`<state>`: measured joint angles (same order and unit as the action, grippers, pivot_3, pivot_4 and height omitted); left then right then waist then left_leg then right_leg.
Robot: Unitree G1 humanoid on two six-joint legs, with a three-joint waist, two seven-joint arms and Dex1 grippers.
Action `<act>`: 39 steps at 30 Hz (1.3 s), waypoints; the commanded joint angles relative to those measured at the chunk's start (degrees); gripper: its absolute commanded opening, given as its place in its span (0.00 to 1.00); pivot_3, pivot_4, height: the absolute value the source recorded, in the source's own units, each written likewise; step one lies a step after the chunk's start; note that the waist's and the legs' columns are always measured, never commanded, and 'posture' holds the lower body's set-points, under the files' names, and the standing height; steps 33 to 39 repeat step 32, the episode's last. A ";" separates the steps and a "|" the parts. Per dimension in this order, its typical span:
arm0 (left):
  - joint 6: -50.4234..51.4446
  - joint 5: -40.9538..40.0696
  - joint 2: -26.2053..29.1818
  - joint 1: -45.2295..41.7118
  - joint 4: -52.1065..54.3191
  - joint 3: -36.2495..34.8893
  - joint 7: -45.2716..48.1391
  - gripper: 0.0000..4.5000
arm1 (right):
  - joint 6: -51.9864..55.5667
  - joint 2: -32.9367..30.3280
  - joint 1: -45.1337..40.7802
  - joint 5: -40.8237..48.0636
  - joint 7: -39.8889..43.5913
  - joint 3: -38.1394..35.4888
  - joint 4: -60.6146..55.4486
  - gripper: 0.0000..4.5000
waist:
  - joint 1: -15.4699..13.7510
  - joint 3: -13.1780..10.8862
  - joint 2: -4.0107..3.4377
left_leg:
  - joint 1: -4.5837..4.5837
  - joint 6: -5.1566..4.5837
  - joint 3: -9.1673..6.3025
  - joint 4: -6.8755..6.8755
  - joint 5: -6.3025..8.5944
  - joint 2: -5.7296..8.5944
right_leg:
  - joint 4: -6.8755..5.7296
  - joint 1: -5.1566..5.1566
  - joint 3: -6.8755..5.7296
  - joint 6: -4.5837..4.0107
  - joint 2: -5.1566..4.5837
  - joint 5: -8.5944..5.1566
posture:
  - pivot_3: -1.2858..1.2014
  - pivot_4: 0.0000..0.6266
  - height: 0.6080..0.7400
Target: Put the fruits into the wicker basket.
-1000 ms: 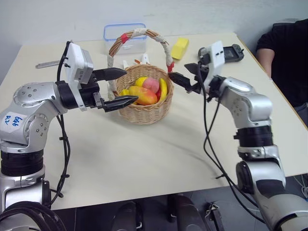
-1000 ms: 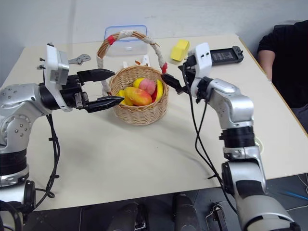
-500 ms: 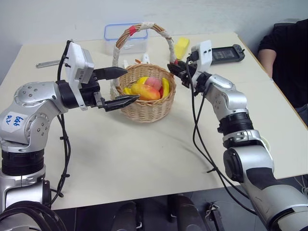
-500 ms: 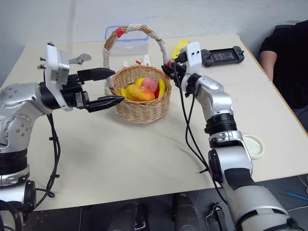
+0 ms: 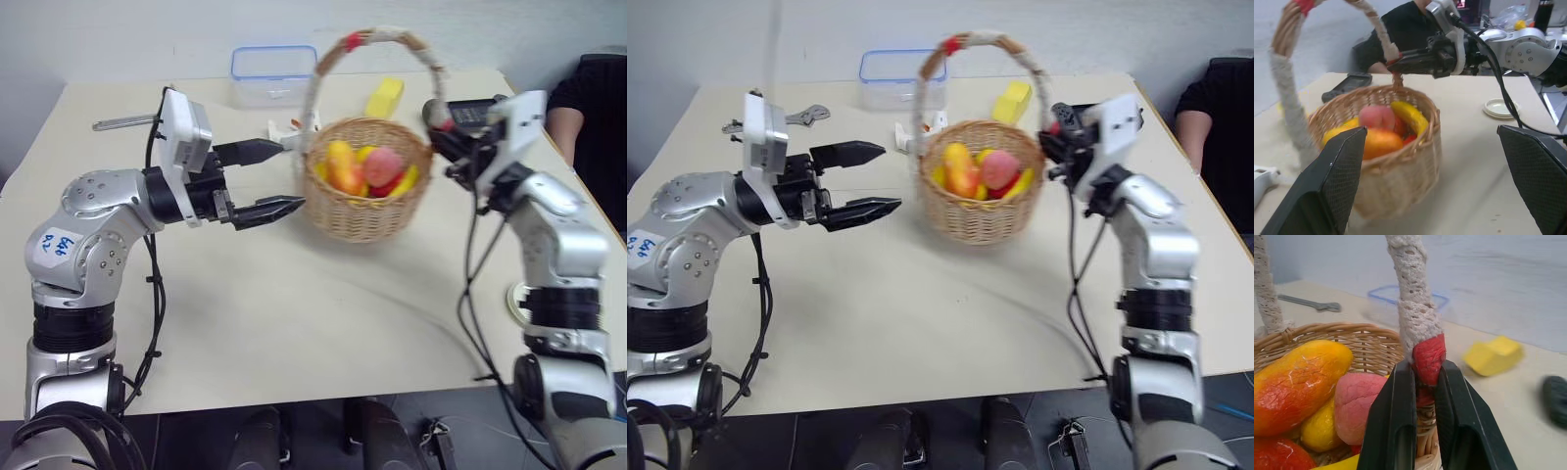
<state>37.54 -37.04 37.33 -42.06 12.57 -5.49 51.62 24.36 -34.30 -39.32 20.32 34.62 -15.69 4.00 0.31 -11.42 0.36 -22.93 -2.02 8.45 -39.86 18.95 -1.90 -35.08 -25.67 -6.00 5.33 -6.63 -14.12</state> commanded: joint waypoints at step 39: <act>-2.63 -2.18 -1.00 -5.42 -9.38 -0.31 10.48 1.00 | 23.47 -39.74 39.14 22.31 38.75 -42.38 3.86 1.00 | 0.18 0.00 0.06 | 0.81 -0.23 0.12 -0.03 0.09 -0.01 | 0.27 0.69 0.20 0.00 -0.03 0.01 | 0.52 0.24 1.00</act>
